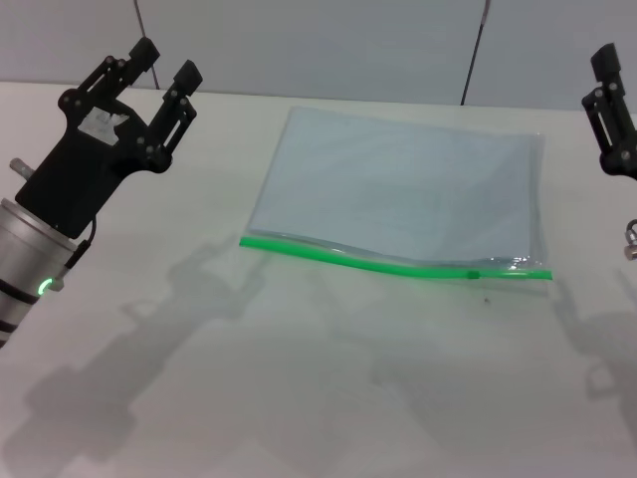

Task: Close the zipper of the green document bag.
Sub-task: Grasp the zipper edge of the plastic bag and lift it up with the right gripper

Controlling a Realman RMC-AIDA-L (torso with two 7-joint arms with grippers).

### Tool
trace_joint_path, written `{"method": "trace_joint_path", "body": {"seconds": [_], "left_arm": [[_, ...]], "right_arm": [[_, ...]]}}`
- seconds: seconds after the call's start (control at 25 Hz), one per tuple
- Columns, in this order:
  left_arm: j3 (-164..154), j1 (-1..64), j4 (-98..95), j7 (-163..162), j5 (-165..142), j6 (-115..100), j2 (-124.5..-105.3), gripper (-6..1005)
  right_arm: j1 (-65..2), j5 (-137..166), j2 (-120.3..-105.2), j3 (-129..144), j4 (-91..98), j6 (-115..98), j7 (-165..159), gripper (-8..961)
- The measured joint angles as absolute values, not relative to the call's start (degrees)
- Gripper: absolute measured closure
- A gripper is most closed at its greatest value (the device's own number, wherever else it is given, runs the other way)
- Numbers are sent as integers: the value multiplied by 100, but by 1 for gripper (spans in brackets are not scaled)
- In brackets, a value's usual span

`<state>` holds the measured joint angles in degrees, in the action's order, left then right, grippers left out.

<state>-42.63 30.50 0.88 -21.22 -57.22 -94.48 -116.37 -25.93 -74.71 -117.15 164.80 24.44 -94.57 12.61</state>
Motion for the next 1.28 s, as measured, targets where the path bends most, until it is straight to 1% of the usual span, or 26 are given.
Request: {"method": "trace_joint_path", "body": {"seconds": [0.44,0.84,1.0,1.28], "left_arm": [[-4262,3049,88,-2126,-5722,-9383,-11637,489],[-4263,3040,88,-2127,-5722,-9305,-11630,489],[-4255,3016,88,-2119,-5703,-9297,-11617,489],[-4200,2988,73,-2118,-5671,-9232,-11602,490]], "right_arm": [[-2593,-7493,-11714,16478,2418,-9441,1291,225],[-2708,-7536,-11689,16441,2211,-8902,1476,223],[-2635,-7421,-11695,16473,2178,-8583,2403,222],[-2180,-6857,-11725,16479,2234,-7950,5226,229]]}}
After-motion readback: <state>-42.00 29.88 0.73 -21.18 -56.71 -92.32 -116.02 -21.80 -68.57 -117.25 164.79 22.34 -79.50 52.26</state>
